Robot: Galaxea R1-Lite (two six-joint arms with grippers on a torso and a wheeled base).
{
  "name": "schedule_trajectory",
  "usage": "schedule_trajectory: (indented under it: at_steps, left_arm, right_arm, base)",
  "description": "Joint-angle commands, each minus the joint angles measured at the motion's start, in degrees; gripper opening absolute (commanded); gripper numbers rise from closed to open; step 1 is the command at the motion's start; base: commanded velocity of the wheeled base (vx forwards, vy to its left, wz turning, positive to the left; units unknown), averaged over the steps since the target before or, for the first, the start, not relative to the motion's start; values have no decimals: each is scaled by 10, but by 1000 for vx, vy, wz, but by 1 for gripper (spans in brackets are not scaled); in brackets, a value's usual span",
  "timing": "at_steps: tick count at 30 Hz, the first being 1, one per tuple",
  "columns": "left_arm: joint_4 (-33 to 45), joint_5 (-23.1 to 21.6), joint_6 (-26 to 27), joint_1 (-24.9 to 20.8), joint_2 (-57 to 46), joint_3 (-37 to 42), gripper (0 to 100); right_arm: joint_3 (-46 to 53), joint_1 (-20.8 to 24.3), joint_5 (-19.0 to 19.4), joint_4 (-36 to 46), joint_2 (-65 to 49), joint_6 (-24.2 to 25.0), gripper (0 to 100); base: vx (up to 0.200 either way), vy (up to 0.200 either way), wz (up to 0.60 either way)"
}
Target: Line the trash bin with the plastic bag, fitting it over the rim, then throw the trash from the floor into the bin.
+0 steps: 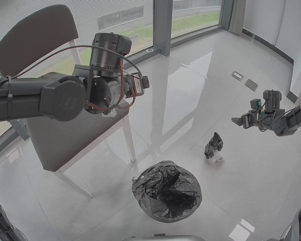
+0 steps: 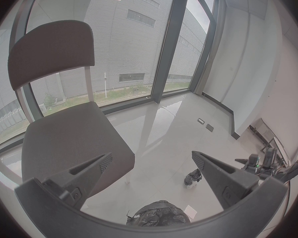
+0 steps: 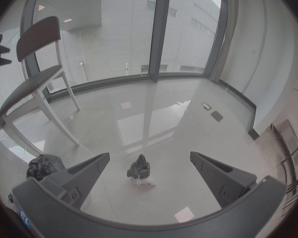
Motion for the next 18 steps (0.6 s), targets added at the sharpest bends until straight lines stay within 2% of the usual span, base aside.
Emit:
schedule_trajectory:
  at_steps: [1,8,18]
  left_arm:
    - [0,1,0,6,-7,-1,100]
    - [0,3,0,11,-14,-1,100]
    - [0,3,0,15,-16,-1,100]
  right_arm:
    - [-32,-1,2,-27,134,1,100]
    - [-156,1,2,-24,252,9,100]
    - [-254,9,2,-11,323,30,100]
  base:
    - [0,0,0]
    - [0,0,0]
    - [0,0,0]
